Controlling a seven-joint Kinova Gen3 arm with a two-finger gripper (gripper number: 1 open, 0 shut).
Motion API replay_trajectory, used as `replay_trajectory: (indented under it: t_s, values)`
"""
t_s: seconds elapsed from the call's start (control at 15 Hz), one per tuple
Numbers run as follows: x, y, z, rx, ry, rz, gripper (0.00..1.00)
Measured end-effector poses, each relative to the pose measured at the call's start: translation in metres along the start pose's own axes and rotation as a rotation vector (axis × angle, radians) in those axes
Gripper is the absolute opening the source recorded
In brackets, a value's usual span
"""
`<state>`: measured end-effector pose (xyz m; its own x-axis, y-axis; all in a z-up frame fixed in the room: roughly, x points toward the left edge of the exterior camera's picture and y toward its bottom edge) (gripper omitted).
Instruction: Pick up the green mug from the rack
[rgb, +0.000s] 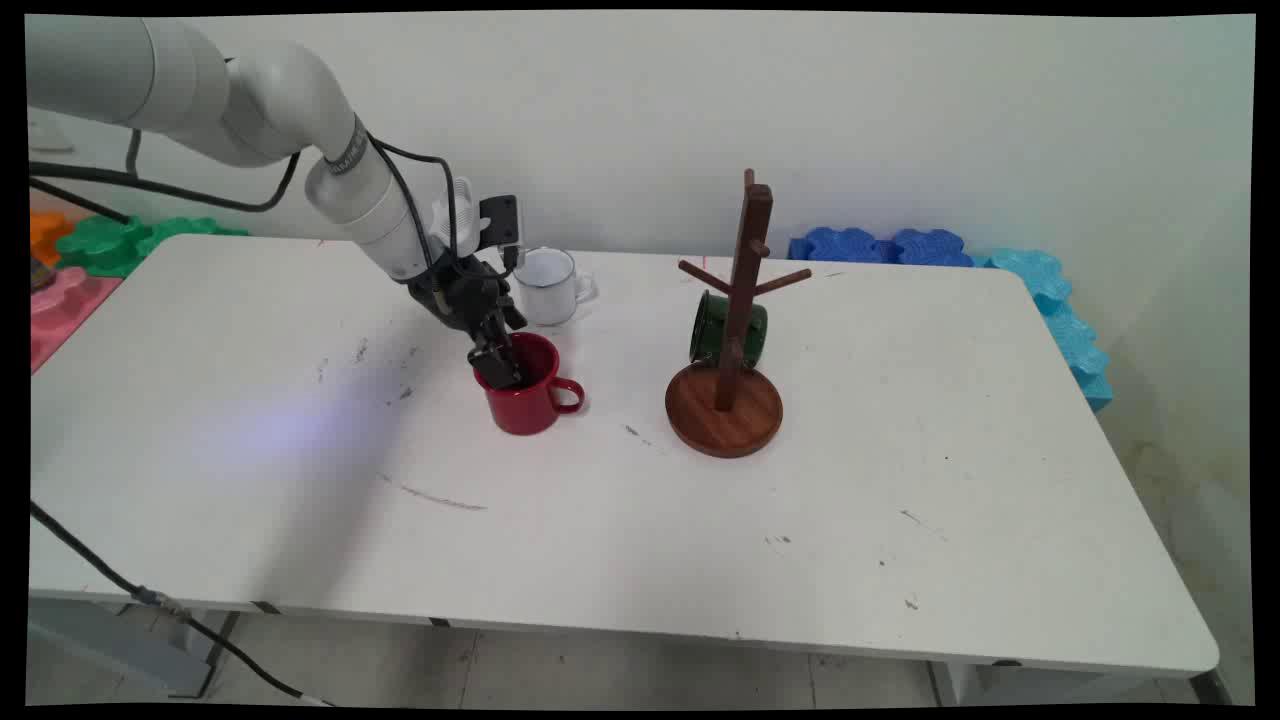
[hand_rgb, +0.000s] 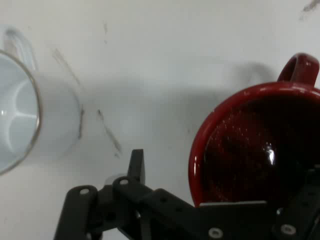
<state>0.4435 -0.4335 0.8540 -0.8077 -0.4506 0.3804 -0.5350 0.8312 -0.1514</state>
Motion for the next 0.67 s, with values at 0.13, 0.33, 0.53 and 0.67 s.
replay_trajectory:
  t_s: [0.13, 0.33, 0.53, 0.67]
  values:
    - [0.003, -0.001, -0.004, 0.003, 0.013, 0.008, 1.00]
    - [0.006, -0.003, -0.015, 0.009, 0.034, 0.017, 1.00]
    - [0.009, -0.006, -0.031, 0.009, 0.063, 0.028, 1.00]
    - [0.011, -0.009, -0.041, 0.005, 0.088, 0.042, 1.00]
